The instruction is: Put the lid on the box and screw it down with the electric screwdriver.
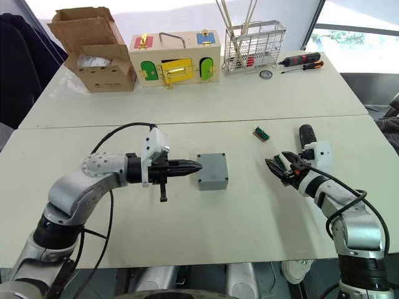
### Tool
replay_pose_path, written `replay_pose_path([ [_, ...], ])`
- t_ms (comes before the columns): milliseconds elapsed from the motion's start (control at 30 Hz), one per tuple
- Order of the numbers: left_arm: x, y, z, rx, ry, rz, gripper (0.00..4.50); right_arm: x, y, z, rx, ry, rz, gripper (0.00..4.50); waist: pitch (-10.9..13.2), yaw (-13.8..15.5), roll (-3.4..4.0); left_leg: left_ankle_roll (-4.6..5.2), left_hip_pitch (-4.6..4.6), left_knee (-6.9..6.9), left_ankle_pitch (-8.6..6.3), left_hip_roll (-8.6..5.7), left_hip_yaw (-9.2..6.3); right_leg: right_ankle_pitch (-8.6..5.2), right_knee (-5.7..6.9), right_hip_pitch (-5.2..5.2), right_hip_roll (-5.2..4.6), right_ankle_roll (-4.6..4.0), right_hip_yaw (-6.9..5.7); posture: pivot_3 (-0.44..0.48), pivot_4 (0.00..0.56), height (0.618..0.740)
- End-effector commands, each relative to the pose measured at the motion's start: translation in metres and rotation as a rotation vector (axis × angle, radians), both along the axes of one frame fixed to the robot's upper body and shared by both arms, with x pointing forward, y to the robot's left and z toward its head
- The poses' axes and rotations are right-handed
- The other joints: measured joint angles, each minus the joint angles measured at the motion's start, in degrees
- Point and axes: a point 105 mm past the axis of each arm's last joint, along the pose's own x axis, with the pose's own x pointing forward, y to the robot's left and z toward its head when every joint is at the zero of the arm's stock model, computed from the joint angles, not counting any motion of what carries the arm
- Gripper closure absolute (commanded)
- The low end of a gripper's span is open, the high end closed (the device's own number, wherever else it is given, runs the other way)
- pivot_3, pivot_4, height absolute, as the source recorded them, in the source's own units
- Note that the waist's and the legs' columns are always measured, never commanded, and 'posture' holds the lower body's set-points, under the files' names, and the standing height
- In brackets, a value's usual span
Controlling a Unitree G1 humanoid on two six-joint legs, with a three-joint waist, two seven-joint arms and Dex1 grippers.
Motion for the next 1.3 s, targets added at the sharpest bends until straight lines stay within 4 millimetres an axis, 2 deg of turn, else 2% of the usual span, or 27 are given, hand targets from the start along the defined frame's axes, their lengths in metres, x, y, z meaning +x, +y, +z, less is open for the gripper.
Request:
replay_pose_path([
  [33,-0.007,-0.002,0.003,0.002,-0.022,-0.020,4.50,0.005,-0.003,0.011,-0.015,-0.045,-0.017,1.38,0.0,0.0,0.00,0.00,0.00,0.00,0.00,0.00,0.00,0.00,0.00,0.00,0.00,0.00,0.00,0.000,0.150,0.734],
  [500,-0.003,0.001,-0.006,0.048,-0.045,0.013,4.50,0.008,-0.006,0.006,0.042,-0.028,-0.045,1.38,0.0,0.0,0.00,0.01,0.00,0.00,0.00,0.00,0.00,0.00,-0.01,0.01,0.00,0.00,0.00,0.000,0.150,0.734],
  [533,-0.002,0.002,-0.006,0.049,-0.044,0.015,4.50,0.008,-0.006,0.007,0.059,-0.034,-0.045,1.97,0.0,0.0,0.00,0.01,0.00,0.00,0.00,0.00,0.00,0.00,-0.01,0.01,0.00,0.00,0.00,0.000,0.150,0.734],
  [567,-0.002,0.002,-0.006,0.050,-0.043,0.016,4.50,0.009,-0.005,0.007,0.071,-0.038,-0.044,2.08,0.0,0.0,0.00,0.01,0.00,0.00,-0.01,0.00,0.00,0.00,-0.01,0.01,0.00,0.00,0.00,0.000,0.150,0.734],
  [600,-0.002,0.002,-0.007,0.051,-0.043,0.017,4.50,0.009,-0.005,0.007,0.076,-0.039,-0.045,2.44,0.0,0.0,0.00,0.01,0.00,0.00,-0.01,0.00,0.00,0.00,-0.01,0.01,0.00,0.00,0.00,0.000,0.150,0.734],
  [733,-0.002,0.002,-0.006,0.052,-0.045,0.015,4.50,0.009,-0.005,0.005,0.074,-0.034,-0.047,4.38,0.0,0.0,0.00,0.00,0.00,0.00,0.00,0.00,0.00,0.00,-0.01,0.00,0.00,0.00,0.00,0.000,0.150,0.734],
  [1033,-0.001,0.001,-0.007,0.056,-0.052,0.013,4.50,0.010,-0.007,0.006,0.076,-0.043,-0.063,4.45,0.0,0.0,0.00,0.01,0.00,0.00,-0.01,0.00,0.00,0.00,-0.01,0.01,0.00,0.00,-0.01,0.000,0.150,0.734],
  [1300,0.003,0.004,-0.008,0.059,-0.051,0.021,4.50,0.010,-0.005,0.032,0.096,-0.110,-0.053,4.45,0.0,-0.1,0.00,0.04,0.00,0.00,-0.02,0.00,0.00,0.00,-0.01,0.01,0.00,0.00,0.00,0.000,0.150,0.734],
])
